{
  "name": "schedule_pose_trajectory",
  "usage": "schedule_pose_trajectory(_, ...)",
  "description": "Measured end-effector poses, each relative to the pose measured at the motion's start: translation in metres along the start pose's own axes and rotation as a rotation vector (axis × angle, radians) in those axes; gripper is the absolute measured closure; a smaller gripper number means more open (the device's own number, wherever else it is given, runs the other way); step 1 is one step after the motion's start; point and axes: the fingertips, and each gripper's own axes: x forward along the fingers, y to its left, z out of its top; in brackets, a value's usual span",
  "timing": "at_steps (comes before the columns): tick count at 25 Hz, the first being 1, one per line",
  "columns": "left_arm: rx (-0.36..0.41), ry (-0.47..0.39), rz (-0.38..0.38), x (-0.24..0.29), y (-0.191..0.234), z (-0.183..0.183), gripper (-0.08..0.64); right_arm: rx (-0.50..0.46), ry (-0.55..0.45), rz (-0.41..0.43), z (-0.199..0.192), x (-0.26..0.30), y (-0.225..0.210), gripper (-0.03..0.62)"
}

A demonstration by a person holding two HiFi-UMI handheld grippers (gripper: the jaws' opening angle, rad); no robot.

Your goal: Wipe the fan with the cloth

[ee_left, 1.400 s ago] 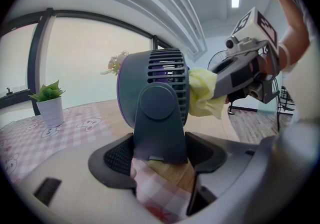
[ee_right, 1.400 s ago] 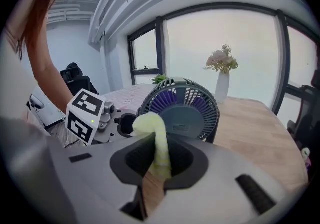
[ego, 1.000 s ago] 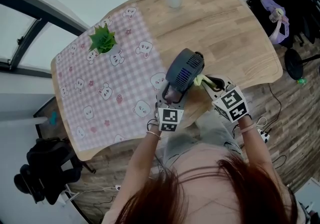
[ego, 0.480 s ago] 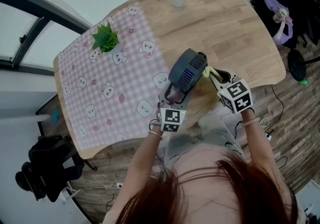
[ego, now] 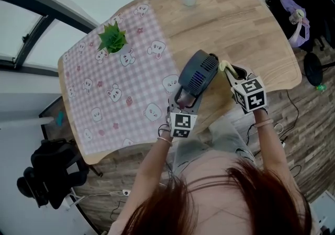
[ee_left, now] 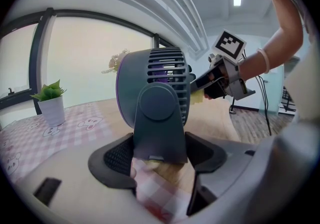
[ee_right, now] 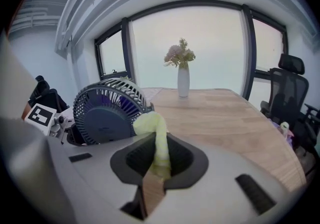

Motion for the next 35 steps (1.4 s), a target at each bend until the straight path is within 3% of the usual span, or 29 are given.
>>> schedule_pose_trajectory(4,-0.003,0.010,0.000,0.001,0.000,-0.004,0.249,0.037,-0.024,-0.025,-0.001,-0.017,-0.007,0.545)
schedule_pose_trajectory(8,0.001,0.003,0.005,0.000,0.000,-0.001,0.249,0.052,-0.016,0.015,-0.010,-0.036,0.005,0.543)
schedule_pose_trajectory(23,0.001,0.005,0.008,0.001,-0.001,-0.002,0.249,-0.090,0.100,0.406,-0.041,-0.031,0.144,0.545)
schedule_pose_trajectory(35,0.004,0.013,0.012,0.001,-0.001,-0.002,0.249,-0.103,0.184,0.381,-0.050,-0.001,0.141,0.543)
